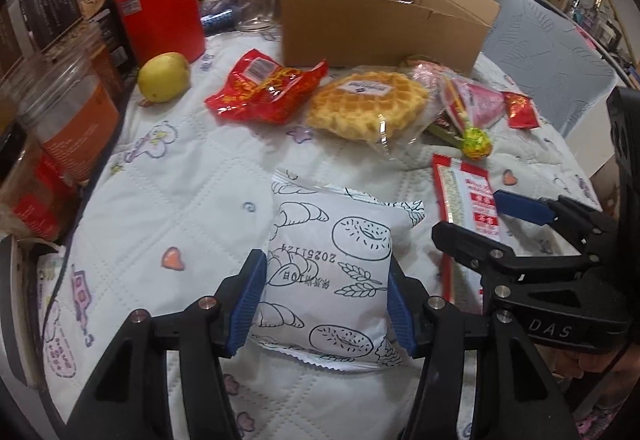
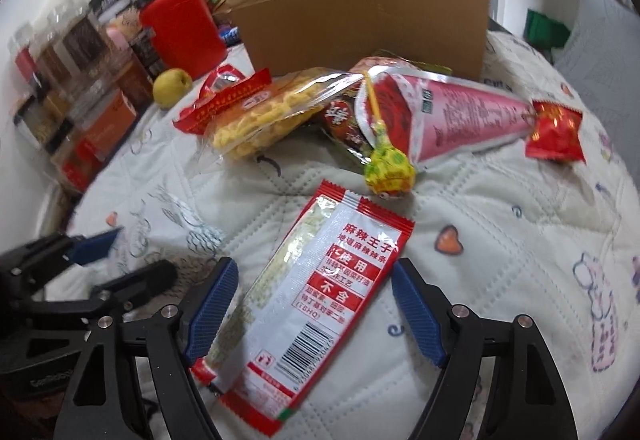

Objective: Organize snacks
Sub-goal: 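Grasp the white bread bag with the left gripper while the right grasps the red-and-white strip packet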

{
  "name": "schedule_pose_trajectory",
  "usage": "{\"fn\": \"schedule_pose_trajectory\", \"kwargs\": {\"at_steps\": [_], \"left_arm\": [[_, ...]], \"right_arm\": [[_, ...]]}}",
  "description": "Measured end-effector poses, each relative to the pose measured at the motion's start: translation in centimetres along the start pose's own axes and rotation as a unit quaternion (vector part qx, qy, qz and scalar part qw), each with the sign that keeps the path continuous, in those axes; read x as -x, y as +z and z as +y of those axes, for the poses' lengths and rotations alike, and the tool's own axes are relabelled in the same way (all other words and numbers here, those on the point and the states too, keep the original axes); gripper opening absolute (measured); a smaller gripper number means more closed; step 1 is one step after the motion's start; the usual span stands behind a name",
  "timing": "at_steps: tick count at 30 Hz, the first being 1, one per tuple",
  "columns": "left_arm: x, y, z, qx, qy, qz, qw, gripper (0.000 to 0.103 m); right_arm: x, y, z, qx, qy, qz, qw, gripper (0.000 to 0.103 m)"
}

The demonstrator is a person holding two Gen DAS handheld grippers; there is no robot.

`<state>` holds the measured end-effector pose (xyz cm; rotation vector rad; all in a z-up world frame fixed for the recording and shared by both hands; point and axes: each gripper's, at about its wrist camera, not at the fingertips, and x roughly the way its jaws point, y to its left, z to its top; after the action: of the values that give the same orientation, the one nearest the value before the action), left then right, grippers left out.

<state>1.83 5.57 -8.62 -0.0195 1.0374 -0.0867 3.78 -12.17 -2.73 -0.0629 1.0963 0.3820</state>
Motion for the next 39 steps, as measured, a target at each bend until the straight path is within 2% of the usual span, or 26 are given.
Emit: {"fn": "schedule_pose_trajectory", "kwargs": {"at_steps": [6, 9, 13, 19, 20, 22, 27, 31, 35, 36, 38, 39], "left_arm": [[-0.6, -0.3, 0.1, -0.003, 0.004, 0.006, 1.0, 0.061], [-1.5, -0.5, 0.5, 0.009, -0.002, 0.026, 0.9996, 0.068], [-1.8, -0.6, 1.0, 0.026, -0.009, 0.02, 0.9994, 0.073], [-2.1, -0.5, 0.2, 0.008, 0.016, 0.014, 0.9997, 0.073], [-2.1, -0.6, 0.0, 0.002, 0.017, 0.01, 0.9998, 0.066], [-1.9, -0.6, -0.3, -0.011, 0.02, 0.008, 0.9997, 0.06], [-1.9, -0.4, -0.2, -0.005, 0.021, 0.009, 0.9997, 0.059], [-1.9, -0.4, -0.2, 0.0, 0.023, 0.008, 0.9997, 0.059], [-1.8, -0.6, -0.2, 0.007, 0.024, 0.007, 0.9997, 0.059], [-1.8, -0.6, -0.2, 0.009, 0.024, 0.007, 0.9997, 0.059], [-1.8, -0.6, -0.2, 0.011, 0.023, 0.005, 0.9997, 0.059], [-1.8, -0.6, -0.2, 0.012, 0.023, 0.005, 0.9997, 0.059]], "right_arm": [[-0.2, -0.2, 0.2, 0.016, -0.015, -0.001, 1.0, 0.082], [-0.2, -0.4, 0.4, 0.031, -0.032, -0.001, 0.999, 0.082], [-0.1, -0.8, 0.5, 0.058, -0.035, -0.003, 0.998, 0.08], [0.8, -1.7, -0.7, 0.074, -0.034, 0.007, 0.997, 0.064], [1.1, -1.9, -1.1, 0.076, -0.035, 0.009, 0.996, 0.062], [1.7, -2.5, -1.7, 0.073, -0.035, 0.009, 0.997, 0.059], [2.7, -3.3, -2.7, 0.041, -0.03, 0.008, 0.999, 0.06], [2.1, -3.0, -2.0, 0.034, -0.027, 0.009, 0.999, 0.075], [1.6, -2.9, -1.2, 0.054, -0.047, 0.002, 0.997, 0.077], [1.5, -3.1, -0.9, 0.07, -0.061, -0.002, 0.996, 0.076], [1.6, -3.2, -1.0, 0.074, -0.064, -0.014, 0.995, 0.07], [1.8, -3.2, -1.1, 0.073, -0.07, -0.022, 0.995, 0.056]]}}
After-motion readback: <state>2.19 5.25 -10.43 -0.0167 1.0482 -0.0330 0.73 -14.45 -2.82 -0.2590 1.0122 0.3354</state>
